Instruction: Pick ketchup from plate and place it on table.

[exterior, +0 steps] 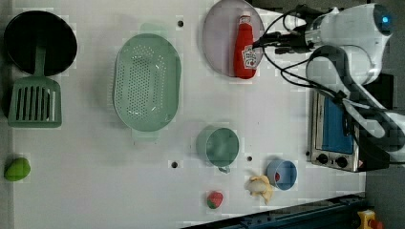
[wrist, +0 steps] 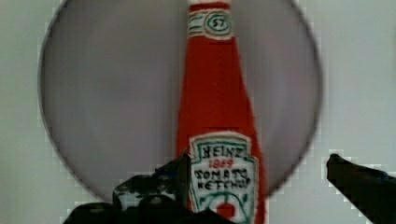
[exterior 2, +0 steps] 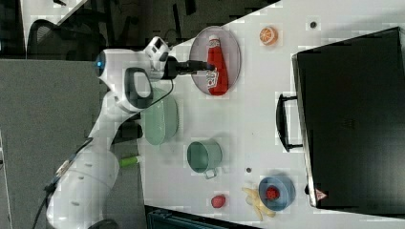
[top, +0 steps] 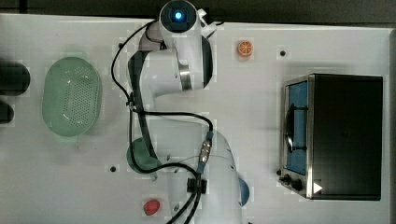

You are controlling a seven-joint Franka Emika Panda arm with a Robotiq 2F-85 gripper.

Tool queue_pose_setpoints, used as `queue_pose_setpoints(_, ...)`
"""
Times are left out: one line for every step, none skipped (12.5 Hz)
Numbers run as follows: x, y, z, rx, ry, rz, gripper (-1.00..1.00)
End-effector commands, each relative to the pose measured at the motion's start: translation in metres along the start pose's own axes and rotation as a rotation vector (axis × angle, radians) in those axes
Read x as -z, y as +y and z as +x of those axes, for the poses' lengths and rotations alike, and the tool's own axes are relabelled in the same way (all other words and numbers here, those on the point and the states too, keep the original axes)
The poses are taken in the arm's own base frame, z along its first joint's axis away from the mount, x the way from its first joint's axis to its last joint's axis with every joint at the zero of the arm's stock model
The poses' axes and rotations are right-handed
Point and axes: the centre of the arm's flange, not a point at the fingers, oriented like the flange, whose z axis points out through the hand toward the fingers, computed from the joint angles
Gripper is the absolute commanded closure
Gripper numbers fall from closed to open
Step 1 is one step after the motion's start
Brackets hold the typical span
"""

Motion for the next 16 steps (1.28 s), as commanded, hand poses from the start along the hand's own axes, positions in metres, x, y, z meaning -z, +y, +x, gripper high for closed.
queue_pose_setpoints(-0.023, -0.009, 0.005, 0.066, 0.018, 0.011, -1.0)
queue_pose_setpoints(-0.032, -0.01, 0.008, 0.065, 0.03, 0.018, -1.0)
queue_pose_setpoints(-0.039, -0.01, 0.01, 0.068, 0.031, 0.016, -1.0)
queue_pose_setpoints(-0.047, -0.011, 0.01, 0.072, 0.025, 0.012, -1.0)
queue_pose_setpoints(-0.055, -0.011, 0.01, 0.078, 0.02, 0.008, -1.0)
queue_pose_setpoints(-0.061, -0.012, 0.012, 0.077, 0.021, 0.01, -1.0)
queue_pose_setpoints(-0.066, -0.012, 0.013, 0.076, 0.024, 0.012, -1.0)
queue_pose_setpoints(-0.07, -0.012, 0.013, 0.074, 0.025, 0.014, -1.0)
queue_pose_setpoints(-0.073, -0.012, 0.013, 0.074, 0.025, 0.015, -1.0)
queue_pose_setpoints(-0.075, -0.012, 0.013, 0.074, 0.028, 0.016, -1.0)
queue_pose_setpoints(-0.076, -0.013, 0.013, 0.074, 0.029, 0.017, -0.92)
queue_pose_setpoints(-0.075, -0.013, 0.014, 0.075, 0.035, 0.018, -0.68)
queue_pose_setpoints(-0.074, -0.013, 0.015, 0.073, 0.039, 0.019, -0.42)
queue_pose_setpoints(-0.073, -0.013, 0.015, 0.072, 0.041, 0.019, -0.19)
queue_pose_setpoints(-0.069, -0.014, 0.017, 0.073, 0.047, 0.022, -0.18)
queue_pose_setpoints(-0.069, -0.015, 0.018, 0.073, 0.048, 0.022, -0.18)
